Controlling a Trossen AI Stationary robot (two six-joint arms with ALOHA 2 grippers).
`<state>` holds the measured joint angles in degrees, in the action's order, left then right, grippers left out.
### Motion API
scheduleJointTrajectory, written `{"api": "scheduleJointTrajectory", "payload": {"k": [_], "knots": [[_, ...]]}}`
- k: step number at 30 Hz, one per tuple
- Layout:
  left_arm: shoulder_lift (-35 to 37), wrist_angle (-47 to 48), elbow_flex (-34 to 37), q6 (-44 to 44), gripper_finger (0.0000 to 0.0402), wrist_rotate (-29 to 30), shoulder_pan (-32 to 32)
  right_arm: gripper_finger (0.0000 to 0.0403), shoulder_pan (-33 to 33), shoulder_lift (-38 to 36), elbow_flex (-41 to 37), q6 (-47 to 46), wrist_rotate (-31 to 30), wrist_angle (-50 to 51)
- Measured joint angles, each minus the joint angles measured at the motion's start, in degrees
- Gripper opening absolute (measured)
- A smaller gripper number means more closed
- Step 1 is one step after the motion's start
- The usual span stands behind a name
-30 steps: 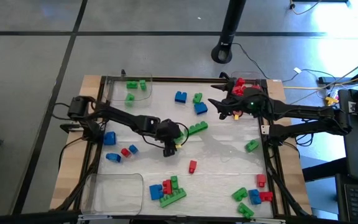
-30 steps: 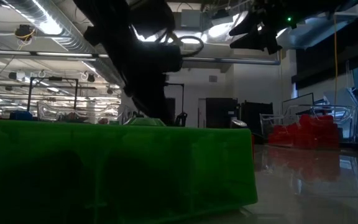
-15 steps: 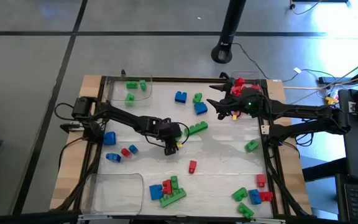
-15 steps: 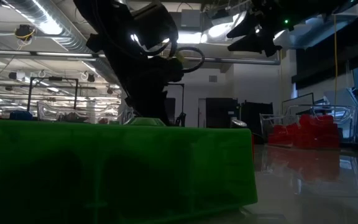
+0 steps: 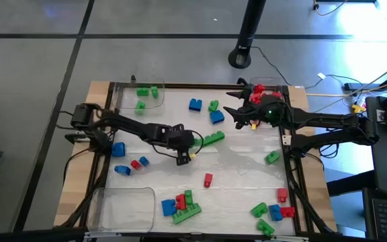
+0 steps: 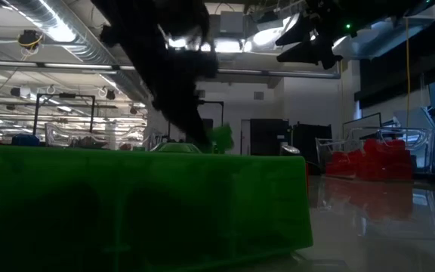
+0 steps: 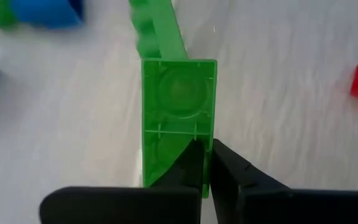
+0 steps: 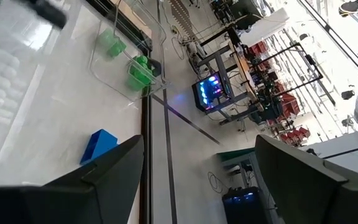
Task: Sort blocks
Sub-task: Put the green game piece into the left transparent bin
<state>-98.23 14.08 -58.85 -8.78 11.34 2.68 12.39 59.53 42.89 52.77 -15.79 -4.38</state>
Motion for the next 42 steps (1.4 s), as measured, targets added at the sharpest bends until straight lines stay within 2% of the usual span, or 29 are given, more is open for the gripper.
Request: {"api": "scheduleJointTrajectory", "payload": {"k": [8, 12, 15, 21, 30, 35, 42], "knots": [[11.94, 7.17, 0.00, 4.58, 0.0003, 13.39, -0.81, 0.0309, 0.01, 0.00, 0.00, 0.00, -0.02, 0.07], [18.19, 10.78, -0.02, 6.39, 0.0008, 18.74, -3.87, 0.0309, -0.01, 0.00, 0.00, 0.02, 0.00, 0.06], [22.29, 13.19, -0.03, 7.61, 0.0008, 20.59, -7.63, 0.0309, -0.01, 0.00, 0.00, 0.02, 0.00, 0.03], [27.47, 17.00, -0.05, 8.94, 0.0007, 21.24, -17.89, 0.0309, 0.01, 0.00, 0.00, 0.02, -0.02, 0.02], [27.23, 20.02, 0.72, 10.20, 0.0014, 21.19, -32.77, 0.0309, -0.01, 0.00, 0.00, 0.02, 0.00, 0.04], [27.25, 20.05, 2.84, 7.46, 0.0015, 19.73, -36.39, 0.0309, 0.00, 0.00, 0.00, 0.03, -0.01, 0.04], [27.25, 19.94, 4.50, 6.23, 0.0015, 18.27, -38.04, 0.0309, -0.01, 0.00, 0.00, 0.02, 0.00, 0.04]]}}
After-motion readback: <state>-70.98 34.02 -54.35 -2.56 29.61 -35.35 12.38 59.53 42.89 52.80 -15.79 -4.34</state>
